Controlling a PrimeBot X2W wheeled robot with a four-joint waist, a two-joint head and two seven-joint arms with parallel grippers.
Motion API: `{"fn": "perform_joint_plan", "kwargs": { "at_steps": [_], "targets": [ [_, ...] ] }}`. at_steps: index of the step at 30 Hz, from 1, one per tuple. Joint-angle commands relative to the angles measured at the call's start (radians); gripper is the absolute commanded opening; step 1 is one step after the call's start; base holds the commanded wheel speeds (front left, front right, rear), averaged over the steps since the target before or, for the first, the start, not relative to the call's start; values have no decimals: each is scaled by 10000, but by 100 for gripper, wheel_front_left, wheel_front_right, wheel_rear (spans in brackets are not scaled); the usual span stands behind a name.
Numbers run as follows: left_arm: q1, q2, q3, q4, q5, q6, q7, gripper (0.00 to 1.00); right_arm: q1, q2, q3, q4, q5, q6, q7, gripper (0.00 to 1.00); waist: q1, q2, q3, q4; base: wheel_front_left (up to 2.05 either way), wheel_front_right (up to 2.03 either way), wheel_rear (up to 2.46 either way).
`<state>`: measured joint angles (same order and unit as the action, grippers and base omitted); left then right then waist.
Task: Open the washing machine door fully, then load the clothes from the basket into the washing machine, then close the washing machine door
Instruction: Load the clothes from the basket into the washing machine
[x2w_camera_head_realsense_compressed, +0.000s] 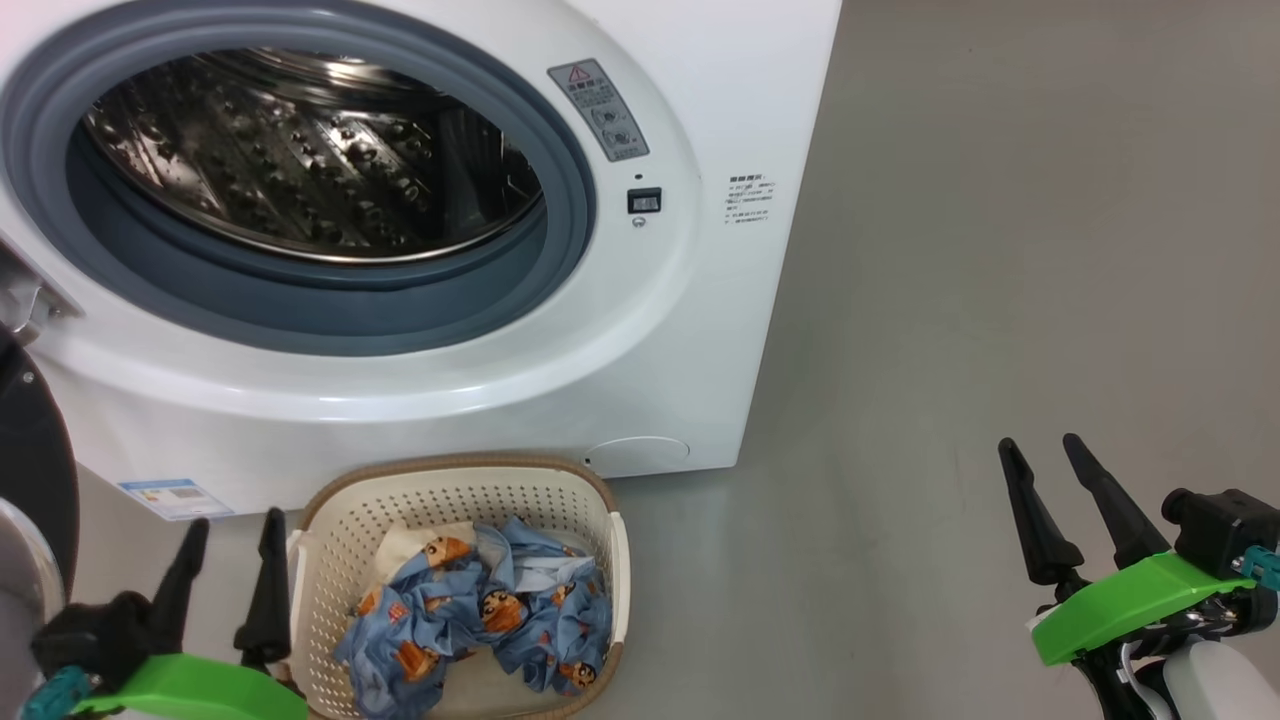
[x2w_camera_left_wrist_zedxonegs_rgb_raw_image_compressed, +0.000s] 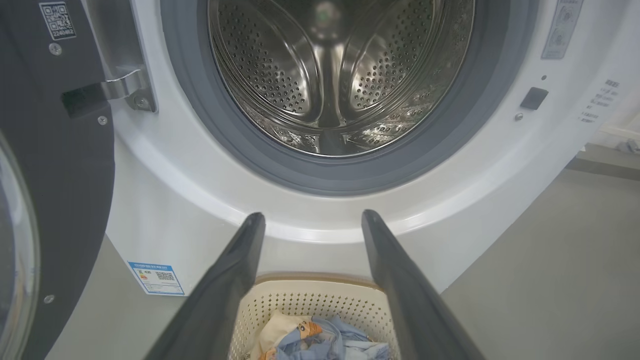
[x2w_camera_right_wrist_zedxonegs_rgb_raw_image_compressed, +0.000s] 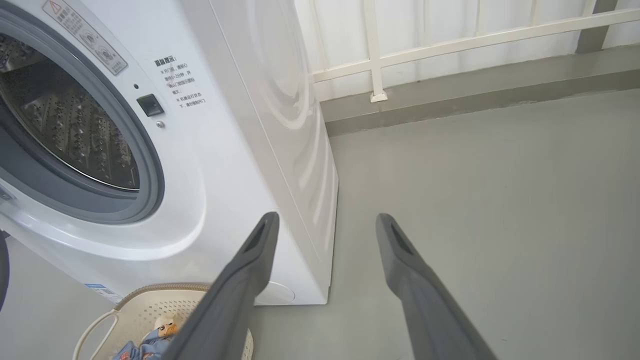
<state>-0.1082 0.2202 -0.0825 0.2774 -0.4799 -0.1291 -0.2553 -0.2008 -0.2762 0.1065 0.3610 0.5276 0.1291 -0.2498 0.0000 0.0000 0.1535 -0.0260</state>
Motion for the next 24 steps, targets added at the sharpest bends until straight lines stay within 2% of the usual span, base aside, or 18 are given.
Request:
{"fn": "perform_joint_plan", "kwargs": {
  "at_steps": [1,12,24],
  "targets": [
    [-197,183,324,-65,-115,-15,-65,100,-57,-92,225,-266,-155,16,-120,100,0,0,54,14,0,0,0],
    [-794,17,-813,1670,-482,-15,-65,100,-359,-71,508,-303,-396,16,-120,100,0,0,840,59,0,0,0],
    [-3310,403,-2897,4451,-1207,-15,-65,100,-1395,192,775,-581,-644,16,-120,100,0,0,2868,44,0,0,0]
  ]
}}
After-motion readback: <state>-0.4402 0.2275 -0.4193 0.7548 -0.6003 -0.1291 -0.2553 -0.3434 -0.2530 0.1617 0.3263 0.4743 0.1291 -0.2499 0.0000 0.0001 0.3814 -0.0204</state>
